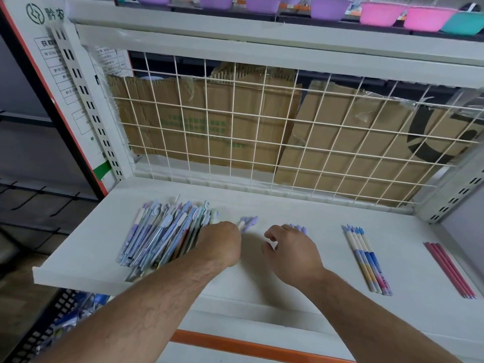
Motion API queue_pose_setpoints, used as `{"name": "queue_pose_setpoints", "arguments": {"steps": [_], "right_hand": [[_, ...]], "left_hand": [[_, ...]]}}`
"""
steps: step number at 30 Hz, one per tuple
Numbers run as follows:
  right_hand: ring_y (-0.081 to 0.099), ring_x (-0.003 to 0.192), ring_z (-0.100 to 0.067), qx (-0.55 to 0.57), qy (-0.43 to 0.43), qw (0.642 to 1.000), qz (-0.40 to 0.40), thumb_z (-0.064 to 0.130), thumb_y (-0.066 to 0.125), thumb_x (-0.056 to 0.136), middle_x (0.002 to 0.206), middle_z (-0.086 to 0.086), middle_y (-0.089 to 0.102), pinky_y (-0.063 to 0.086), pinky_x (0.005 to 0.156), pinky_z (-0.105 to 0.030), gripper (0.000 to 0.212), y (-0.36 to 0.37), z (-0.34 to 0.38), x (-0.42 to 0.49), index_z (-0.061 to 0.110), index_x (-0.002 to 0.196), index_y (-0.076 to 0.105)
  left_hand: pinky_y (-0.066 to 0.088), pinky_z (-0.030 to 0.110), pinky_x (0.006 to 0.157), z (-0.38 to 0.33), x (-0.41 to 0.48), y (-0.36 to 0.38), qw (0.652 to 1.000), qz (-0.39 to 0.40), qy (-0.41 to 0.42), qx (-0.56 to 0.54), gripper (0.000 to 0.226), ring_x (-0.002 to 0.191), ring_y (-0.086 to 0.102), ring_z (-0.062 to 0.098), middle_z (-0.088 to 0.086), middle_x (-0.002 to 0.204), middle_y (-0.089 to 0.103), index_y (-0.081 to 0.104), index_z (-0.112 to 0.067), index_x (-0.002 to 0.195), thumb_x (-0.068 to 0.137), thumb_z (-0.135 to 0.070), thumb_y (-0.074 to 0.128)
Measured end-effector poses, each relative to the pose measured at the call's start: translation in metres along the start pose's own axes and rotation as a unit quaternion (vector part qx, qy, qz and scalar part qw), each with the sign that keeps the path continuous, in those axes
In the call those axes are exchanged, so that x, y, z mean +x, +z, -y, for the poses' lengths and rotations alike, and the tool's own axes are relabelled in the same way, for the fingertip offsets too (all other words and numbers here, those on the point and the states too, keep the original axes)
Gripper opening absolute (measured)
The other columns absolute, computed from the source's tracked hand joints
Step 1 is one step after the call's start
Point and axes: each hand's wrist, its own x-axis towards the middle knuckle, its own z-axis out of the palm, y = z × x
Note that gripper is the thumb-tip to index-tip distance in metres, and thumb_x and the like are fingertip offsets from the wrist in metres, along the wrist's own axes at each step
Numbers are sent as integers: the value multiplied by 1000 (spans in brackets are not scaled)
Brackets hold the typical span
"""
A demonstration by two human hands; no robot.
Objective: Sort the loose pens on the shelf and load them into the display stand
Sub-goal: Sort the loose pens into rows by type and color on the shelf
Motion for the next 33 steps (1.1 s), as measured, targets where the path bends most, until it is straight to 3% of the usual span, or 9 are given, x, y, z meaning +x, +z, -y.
{"name": "queue_pose_setpoints", "arguments": {"steps": [5,7,9,10,13,16,22,29,33], "right_hand": [[47,133,-38,18,7,1000,11,26,52,97,102,-2,66,17,125,-43,21,-4,-5,-6,17,109,66],[47,134,-36,41,7,999,11,23,54,95,92,0,62,18,124,-40,17,-8,-5,-9,14,103,67],[48,132,-39,78,13,996,28,22,56,95,96,-4,64,26,122,-39,15,-14,-6,-12,13,101,67],[51,128,-42,107,28,993,44,23,57,95,106,-9,67,38,115,-37,15,-18,-5,-14,15,103,66],[73,87,-29,198,69,976,60,31,62,94,104,-9,72,57,62,-22,11,-34,-7,-16,22,99,66],[70,65,-14,313,105,943,52,27,71,90,82,-2,74,57,69,-31,14,-46,-16,-20,15,96,70],[65,56,-15,385,130,912,46,13,71,90,74,-10,74,46,47,-25,10,-61,-46,-34,8,98,68],[62,52,-9,306,155,939,18,13,68,90,72,-3,71,46,45,-22,18,-71,-86,-47,19,106,61],[63,72,-15,115,160,980,-2,20,64,88,83,4,65,51,59,-24,32,-78,-111,-50,23,119,56]], "left_hand": [[23,41,117,5,-6,-1,989,27,102,-102,88,148,26,30,5,163,24,2,-24,160,94,-2,55],[46,33,92,2,-3,-4,972,-1,77,-220,52,117,58,28,6,130,58,40,-21,148,98,-8,50],[39,25,52,-4,3,-4,927,-13,10,-375,13,73,57,21,1,82,58,60,-12,103,98,-20,51],[31,24,48,-9,6,-2,897,-11,-6,-443,13,64,50,18,1,74,53,59,-12,94,96,-23,53],[23,23,45,-27,4,-5,817,36,-2,-575,7,52,36,15,4,68,46,57,-13,88,92,-19,57],[19,24,43,-47,-6,-8,766,76,2,-639,14,47,29,11,2,63,40,53,-14,80,94,-13,57],[19,24,45,-88,-16,-4,752,105,11,-651,19,48,28,11,2,65,40,54,-15,78,97,-14,54],[21,22,41,-136,-18,2,751,104,3,-653,4,45,30,11,4,65,51,56,-11,93,95,-14,56],[21,23,43,-153,-18,1,732,103,-8,-674,9,43,31,11,8,69,59,52,-10,84,92,-11,55]]}}
